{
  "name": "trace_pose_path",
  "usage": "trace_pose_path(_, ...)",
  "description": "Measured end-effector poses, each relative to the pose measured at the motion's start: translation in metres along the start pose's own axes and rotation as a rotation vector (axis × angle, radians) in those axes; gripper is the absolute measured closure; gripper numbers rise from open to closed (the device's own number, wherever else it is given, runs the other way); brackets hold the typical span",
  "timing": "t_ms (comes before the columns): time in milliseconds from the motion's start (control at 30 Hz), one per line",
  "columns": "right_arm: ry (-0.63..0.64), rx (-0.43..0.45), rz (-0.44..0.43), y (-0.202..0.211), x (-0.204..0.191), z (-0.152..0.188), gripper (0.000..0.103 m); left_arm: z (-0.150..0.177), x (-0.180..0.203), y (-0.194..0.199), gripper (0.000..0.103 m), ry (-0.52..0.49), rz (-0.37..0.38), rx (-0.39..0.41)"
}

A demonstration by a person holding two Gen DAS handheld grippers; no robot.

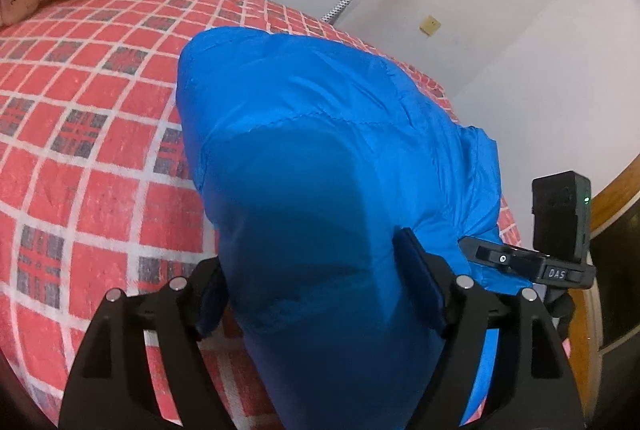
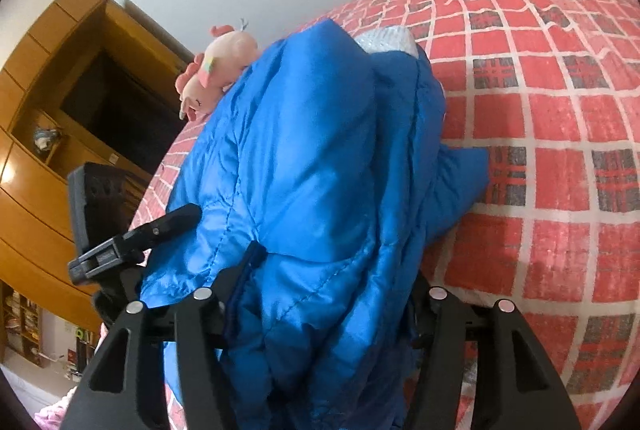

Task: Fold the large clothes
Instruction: 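Lower the bundle onto the bed and open both grippers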

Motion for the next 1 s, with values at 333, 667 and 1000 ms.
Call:
trace_pose_path(333, 0.151, 0.068, 0.139, 0.055, -0.024, 0.005, 0.032, 0.01, 0.011, 0.044, 0.017, -0.077, -0.133, 0.022)
trace_pose_path(667, 0.161, 0.071, 0.279, 0.042, 0.007, 0.031, 0.028, 0.043, 0.002, 0.035, 0.011, -0.15, -0.18, 0.049)
trace_pose_path(1000, 0.22, 0.17, 0.312, 0.095, -0.025, 0.044, 0.007, 0.045, 0.022, 0.078, 0.012, -0.187, -0.293, 0.088)
Point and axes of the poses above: each gripper's, at about its wrist camera, not at the fingertips, and y roughly against the way its jaws point, x to its right, z to its underside, the point moved 5 cm from there along -y, roughly the way its jaws point, and after that the axes turned 12 degrees about x, right-handed, at the moved point
